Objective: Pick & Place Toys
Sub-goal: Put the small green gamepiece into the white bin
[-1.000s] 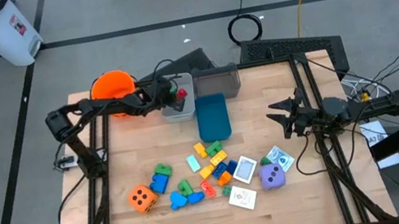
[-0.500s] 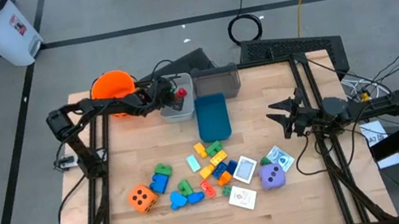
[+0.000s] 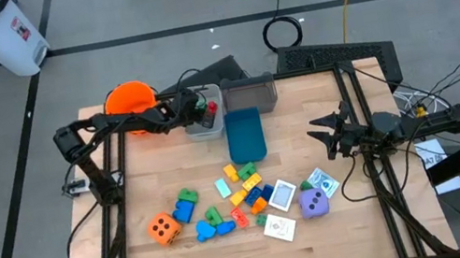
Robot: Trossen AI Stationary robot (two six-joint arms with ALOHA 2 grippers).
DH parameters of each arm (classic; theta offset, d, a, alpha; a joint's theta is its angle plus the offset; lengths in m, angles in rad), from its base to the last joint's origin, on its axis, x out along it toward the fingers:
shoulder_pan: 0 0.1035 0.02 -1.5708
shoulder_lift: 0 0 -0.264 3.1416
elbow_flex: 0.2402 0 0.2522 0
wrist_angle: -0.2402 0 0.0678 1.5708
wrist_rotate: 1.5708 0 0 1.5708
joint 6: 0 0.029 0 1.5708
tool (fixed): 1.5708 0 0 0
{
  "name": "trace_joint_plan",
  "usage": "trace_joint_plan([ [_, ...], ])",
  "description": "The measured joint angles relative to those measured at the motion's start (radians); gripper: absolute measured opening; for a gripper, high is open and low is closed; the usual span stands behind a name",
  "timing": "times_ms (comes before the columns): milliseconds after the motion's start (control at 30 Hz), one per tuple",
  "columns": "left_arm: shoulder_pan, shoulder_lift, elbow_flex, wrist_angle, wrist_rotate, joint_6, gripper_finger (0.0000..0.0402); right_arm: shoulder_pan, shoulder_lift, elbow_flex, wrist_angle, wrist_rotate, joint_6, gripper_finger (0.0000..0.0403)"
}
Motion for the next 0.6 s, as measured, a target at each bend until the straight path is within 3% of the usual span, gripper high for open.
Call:
trace_joint_plan([
  [367, -0.026, 0.000, 0.000, -0.051, -0.083, -0.077, 0.0108, 0.000, 0.000, 0.000, 0.000, 0.000, 0.000, 0.0169],
  [600, -0.037, 0.000, 0.000, -0.048, -0.109, -0.080, 0.0170, 0.000, 0.000, 0.000, 0.000, 0.000, 0.000, 0.0169],
])
